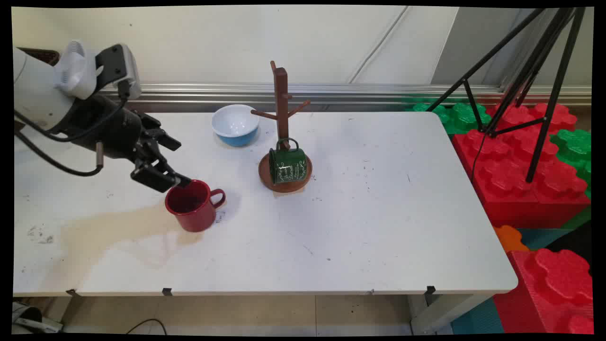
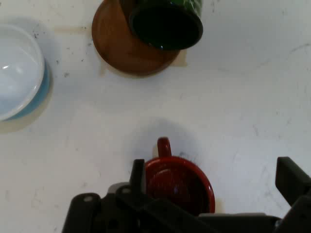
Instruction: Pick up the green mug from the rack
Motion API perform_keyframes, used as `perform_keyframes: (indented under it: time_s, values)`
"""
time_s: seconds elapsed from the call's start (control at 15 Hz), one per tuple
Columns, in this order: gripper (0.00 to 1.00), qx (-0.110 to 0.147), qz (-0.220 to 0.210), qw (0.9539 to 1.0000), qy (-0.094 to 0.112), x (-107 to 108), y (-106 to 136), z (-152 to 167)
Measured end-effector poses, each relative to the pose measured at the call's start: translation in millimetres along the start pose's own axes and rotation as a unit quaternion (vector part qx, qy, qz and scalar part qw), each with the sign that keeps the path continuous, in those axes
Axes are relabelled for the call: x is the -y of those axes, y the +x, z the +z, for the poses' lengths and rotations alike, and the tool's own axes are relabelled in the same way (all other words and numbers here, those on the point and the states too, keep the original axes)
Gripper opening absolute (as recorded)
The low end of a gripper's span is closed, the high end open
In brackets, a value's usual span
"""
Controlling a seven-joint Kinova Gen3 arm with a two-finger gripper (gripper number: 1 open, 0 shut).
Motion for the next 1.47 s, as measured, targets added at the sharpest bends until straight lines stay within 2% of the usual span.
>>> perform_keyframes:
  time_s: [0.33,0.8,1.47]
  values:
    - [1.00,-0.021,-0.038,0.9991,-0.001,6,7,20]
    - [1.00,-0.048,-0.082,0.9955,-0.005,9,19,70]
    - [1.00,-0.082,-0.117,0.9896,-0.018,3,33,128]
